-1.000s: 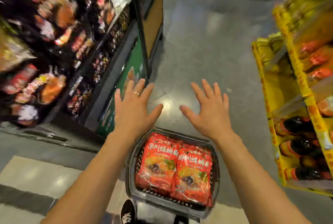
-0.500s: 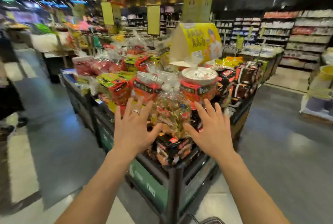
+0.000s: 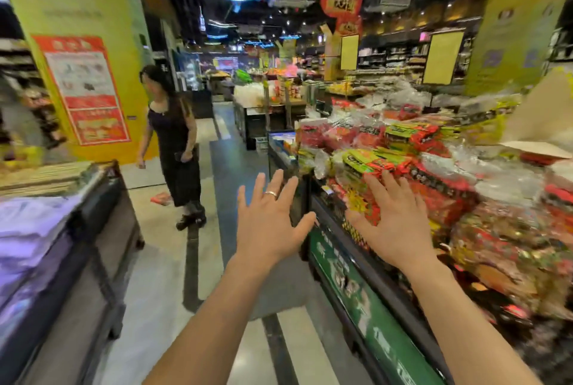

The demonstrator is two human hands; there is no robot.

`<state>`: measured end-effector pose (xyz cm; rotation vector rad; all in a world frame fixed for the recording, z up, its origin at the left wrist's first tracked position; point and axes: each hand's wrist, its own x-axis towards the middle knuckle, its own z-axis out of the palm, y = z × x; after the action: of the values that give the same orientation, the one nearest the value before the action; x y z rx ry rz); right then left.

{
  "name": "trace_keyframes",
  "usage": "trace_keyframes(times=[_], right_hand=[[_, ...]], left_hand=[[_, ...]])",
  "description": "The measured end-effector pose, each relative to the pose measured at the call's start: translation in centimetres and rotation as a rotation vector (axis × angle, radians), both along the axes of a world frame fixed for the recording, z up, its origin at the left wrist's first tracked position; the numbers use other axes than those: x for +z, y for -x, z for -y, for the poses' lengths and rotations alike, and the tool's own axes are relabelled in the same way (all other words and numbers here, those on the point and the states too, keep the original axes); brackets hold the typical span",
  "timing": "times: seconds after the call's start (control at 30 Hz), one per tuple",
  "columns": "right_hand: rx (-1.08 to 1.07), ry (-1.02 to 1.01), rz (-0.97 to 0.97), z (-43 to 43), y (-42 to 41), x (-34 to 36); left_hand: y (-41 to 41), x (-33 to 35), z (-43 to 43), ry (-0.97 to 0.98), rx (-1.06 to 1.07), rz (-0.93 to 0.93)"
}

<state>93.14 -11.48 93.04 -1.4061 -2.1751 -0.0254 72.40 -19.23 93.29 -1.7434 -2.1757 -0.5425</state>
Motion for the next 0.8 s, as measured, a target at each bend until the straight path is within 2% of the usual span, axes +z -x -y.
trace_keyframes(times=[0.3, 0.8], right_hand=[[0.106, 0.061, -0.02, -11.6, 10.5, -3.7], [0.279, 0.082, 0.069, -45.4, 25.8, -7.1]], left_hand=[[10.0, -3.7, -9.5, 0.048, 0.111, 0.029], [24.1, -6.6, -40.8, 0.096, 0.298, 0.008]])
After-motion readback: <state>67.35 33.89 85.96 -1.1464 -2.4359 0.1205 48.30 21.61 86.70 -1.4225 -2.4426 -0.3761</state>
